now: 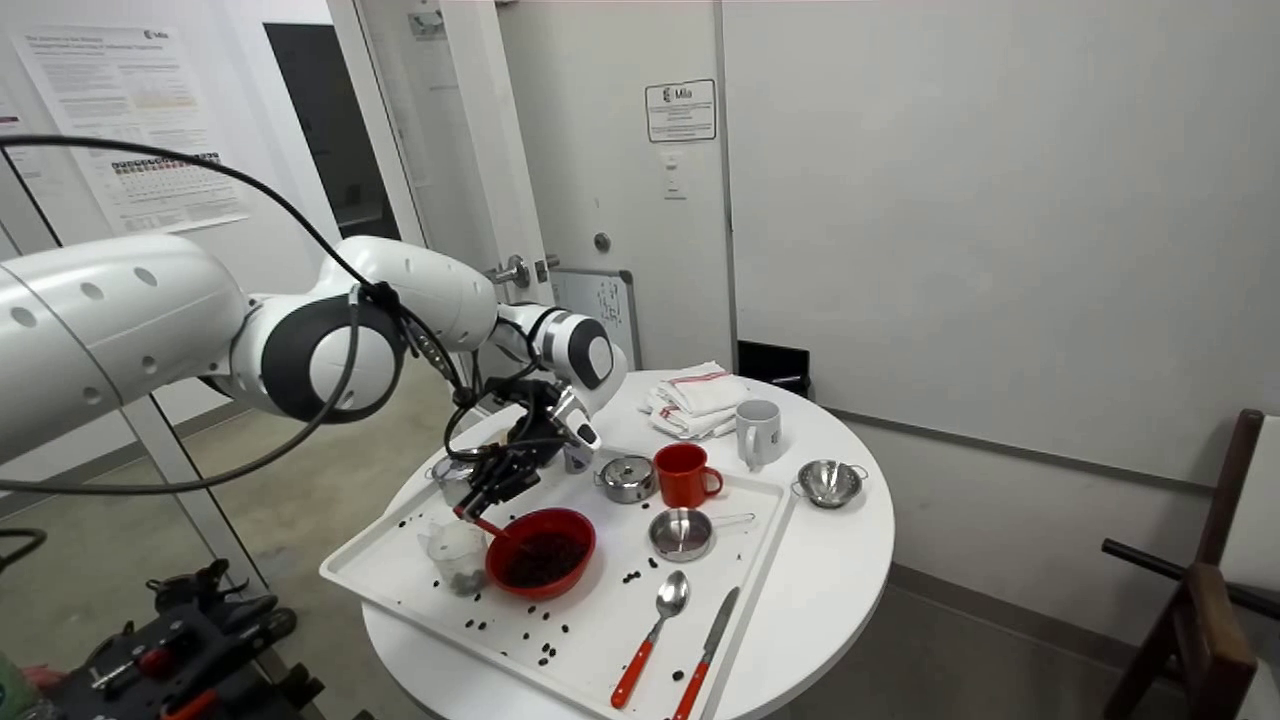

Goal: Use the fork to mix the contents in the bowl

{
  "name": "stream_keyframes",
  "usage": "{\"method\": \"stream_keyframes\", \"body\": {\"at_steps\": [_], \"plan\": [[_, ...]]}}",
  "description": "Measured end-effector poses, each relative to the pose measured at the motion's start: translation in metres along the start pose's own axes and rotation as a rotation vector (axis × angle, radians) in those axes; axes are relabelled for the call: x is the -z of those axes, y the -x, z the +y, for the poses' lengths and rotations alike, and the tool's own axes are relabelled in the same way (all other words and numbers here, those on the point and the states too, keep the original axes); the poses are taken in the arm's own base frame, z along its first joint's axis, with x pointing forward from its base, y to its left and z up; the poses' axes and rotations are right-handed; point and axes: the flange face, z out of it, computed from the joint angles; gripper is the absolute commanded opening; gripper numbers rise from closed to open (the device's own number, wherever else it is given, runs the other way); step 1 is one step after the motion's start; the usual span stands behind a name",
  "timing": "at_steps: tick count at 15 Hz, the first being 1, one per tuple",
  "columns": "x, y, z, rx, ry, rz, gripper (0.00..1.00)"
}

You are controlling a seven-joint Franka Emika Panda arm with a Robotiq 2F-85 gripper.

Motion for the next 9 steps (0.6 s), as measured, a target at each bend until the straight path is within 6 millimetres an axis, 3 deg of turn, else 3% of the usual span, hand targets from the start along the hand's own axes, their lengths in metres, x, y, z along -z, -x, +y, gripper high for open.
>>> {"method": "stream_keyframes", "body": {"at_steps": [3,9], "plan": [[0.003,-0.003,0.02,-0.016,-0.026,-0.001,0.08],[0.001,-0.013,0.082,-0.047,-0.124,-0.034,0.08]]}}
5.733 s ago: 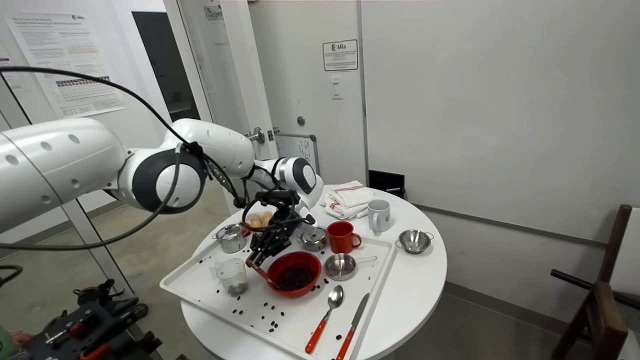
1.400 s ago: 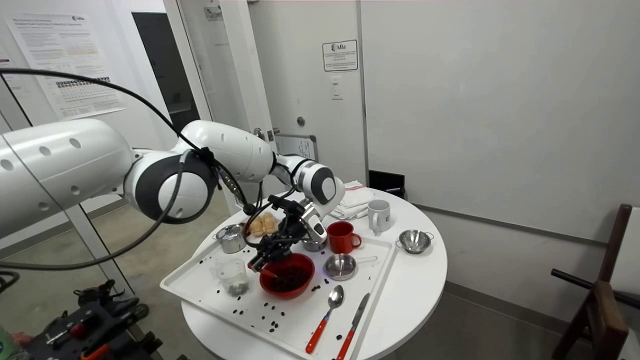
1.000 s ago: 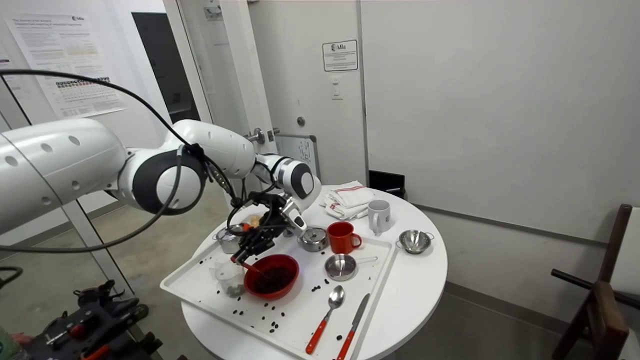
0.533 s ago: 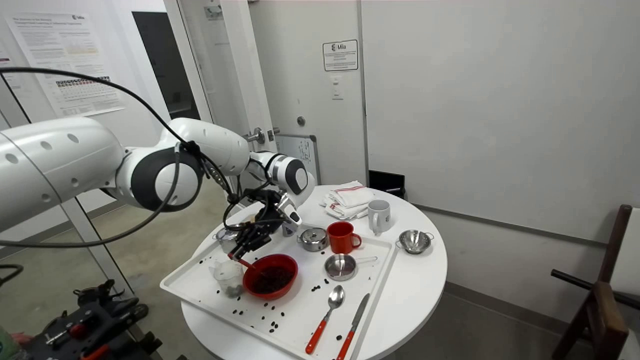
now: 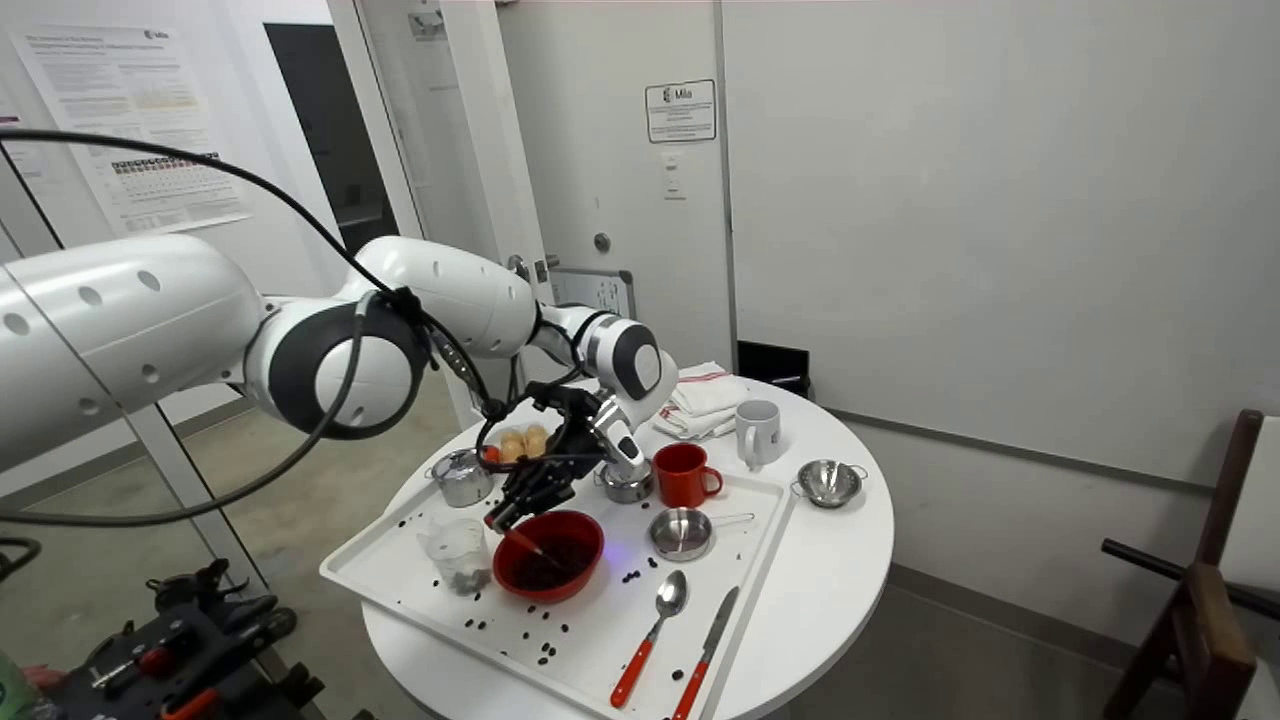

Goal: Use the fork to mix the contents in the bowl

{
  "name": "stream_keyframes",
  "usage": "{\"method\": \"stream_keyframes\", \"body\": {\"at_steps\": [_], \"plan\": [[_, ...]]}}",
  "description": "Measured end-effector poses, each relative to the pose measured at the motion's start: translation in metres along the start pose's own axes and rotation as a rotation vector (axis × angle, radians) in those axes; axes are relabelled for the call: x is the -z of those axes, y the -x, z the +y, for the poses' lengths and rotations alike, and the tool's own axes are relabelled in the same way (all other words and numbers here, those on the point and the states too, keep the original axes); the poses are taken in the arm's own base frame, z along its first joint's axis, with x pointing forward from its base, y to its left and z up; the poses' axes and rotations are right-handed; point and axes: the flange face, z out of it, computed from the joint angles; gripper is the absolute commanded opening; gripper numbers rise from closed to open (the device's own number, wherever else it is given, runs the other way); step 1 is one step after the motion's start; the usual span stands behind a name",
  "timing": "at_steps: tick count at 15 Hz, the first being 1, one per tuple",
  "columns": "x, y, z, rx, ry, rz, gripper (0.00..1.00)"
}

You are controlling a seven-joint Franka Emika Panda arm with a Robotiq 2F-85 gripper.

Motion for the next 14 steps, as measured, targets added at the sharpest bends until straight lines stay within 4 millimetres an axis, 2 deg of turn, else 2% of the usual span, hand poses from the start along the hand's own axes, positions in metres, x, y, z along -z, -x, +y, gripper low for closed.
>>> {"method": "stream_keyframes", "body": {"at_steps": [3,6,14], "plan": [[-0.001,-0.002,0.012,-0.004,-0.017,-0.016,0.08],[-0.005,0.0,0.005,0.003,-0.001,-0.039,0.08],[-0.029,0.011,-0.057,0.045,0.186,-0.089,0.08]]}}
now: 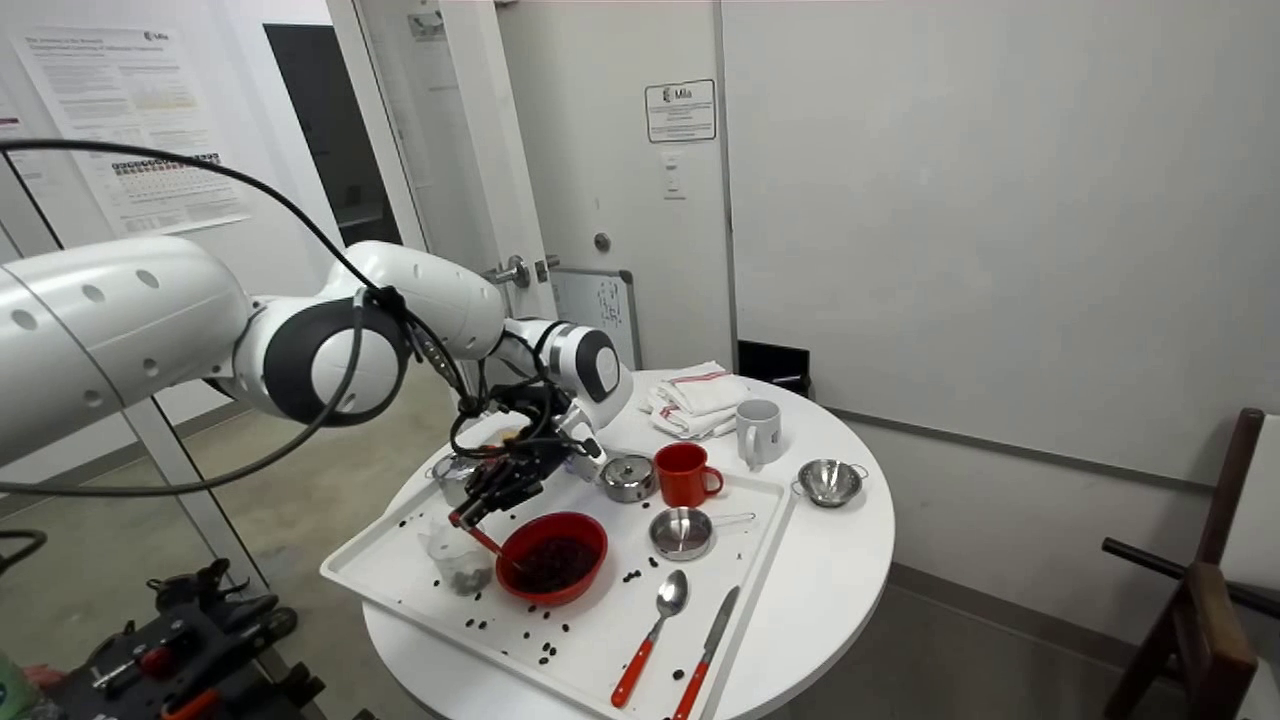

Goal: Use the fork to mix the contents in the bowl

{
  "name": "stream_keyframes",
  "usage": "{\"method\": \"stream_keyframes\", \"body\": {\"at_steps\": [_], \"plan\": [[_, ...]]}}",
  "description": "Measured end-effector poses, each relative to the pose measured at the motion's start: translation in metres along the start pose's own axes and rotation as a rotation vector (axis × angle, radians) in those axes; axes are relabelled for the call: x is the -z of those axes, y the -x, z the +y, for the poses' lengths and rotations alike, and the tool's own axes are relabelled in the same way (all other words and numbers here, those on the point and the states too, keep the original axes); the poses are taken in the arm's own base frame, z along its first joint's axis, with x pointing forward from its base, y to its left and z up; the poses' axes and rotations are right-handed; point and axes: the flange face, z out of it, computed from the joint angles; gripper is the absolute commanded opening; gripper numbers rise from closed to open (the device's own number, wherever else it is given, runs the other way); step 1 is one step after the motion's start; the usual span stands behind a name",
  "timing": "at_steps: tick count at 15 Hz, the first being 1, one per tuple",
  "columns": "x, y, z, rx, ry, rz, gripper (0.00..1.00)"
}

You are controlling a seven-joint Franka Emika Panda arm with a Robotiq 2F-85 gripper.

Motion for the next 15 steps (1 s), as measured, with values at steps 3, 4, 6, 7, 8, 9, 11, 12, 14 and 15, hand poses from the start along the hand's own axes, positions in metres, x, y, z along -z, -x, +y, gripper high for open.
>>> {"method": "stream_keyframes", "body": {"at_steps": [3,4,6,7,8,9,11,12,14,15], "plan": [[0.0,0.004,-0.016,-0.009,0.043,0.011,0.08],[0.001,0.005,-0.019,-0.012,0.051,0.015,0.08],[0.003,0.006,-0.02,-0.015,0.057,0.023,0.08],[0.003,0.007,-0.019,-0.016,0.056,0.027,0.08],[0.004,0.007,-0.017,-0.017,0.052,0.029,0.08],[0.005,0.007,-0.014,-0.018,0.047,0.031,0.08],[0.008,0.008,-0.007,-0.017,0.03,0.038,0.08],[0.01,0.009,-0.003,-0.016,0.02,0.041,0.08],[0.012,0.01,0.005,-0.016,-0.003,0.046,0.08],[0.013,0.01,0.008,-0.015,-0.015,0.047,0.08]]}}
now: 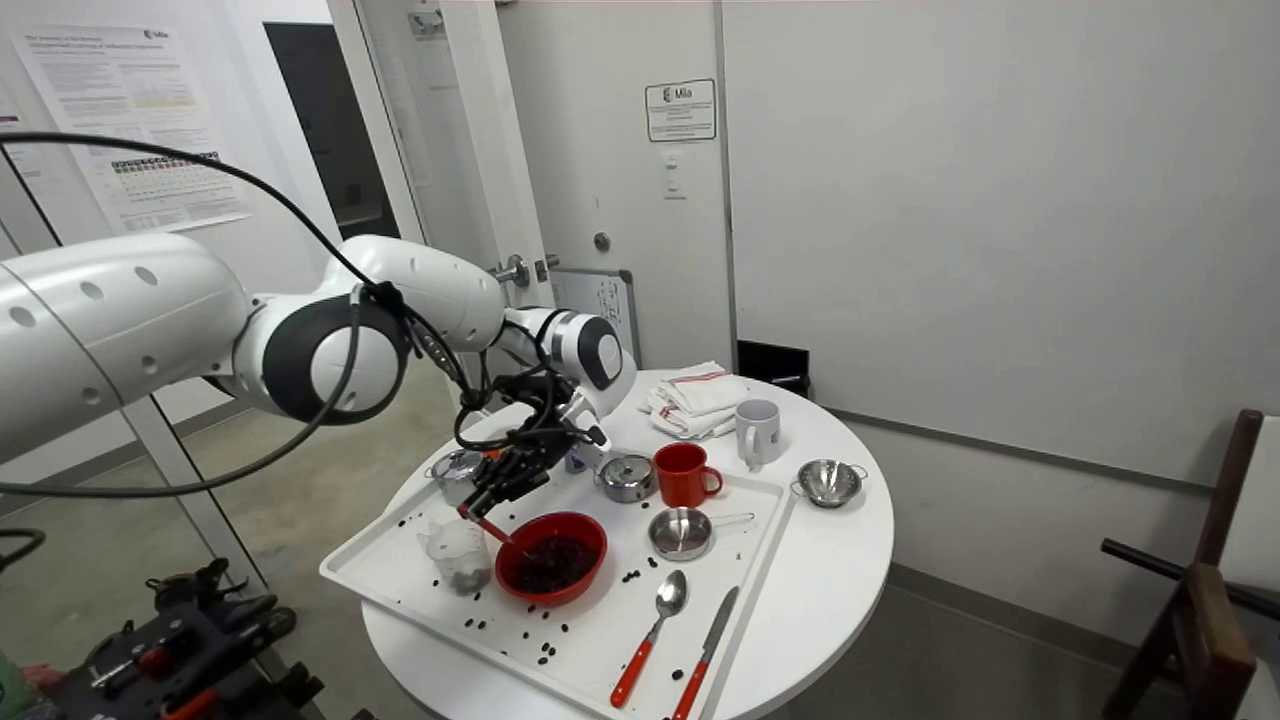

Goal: Use the fork to mix the contents in the bowl

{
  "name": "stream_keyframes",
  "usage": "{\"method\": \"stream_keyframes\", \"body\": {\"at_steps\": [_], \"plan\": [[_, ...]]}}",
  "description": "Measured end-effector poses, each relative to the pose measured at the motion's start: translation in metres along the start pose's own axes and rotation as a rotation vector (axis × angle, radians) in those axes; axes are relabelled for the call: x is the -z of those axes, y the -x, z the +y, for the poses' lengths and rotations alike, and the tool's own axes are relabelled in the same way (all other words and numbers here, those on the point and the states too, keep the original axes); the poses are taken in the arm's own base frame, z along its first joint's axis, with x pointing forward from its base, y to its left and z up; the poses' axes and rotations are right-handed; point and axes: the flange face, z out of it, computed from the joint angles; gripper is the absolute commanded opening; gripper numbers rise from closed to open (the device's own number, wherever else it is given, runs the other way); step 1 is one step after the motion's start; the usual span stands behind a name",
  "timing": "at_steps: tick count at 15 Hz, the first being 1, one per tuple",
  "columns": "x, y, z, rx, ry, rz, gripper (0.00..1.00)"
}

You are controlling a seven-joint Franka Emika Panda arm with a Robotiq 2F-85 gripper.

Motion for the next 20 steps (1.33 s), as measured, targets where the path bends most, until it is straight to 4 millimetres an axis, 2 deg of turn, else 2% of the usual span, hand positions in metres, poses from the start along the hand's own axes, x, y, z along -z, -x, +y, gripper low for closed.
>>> {"method": "stream_keyframes", "body": {"at_steps": [14,20], "plan": [[-0.004,-0.014,0.062,-0.029,-0.173,-0.04,0.08],[-0.004,-0.014,0.06,-0.029,-0.171,-0.035,0.08]]}}
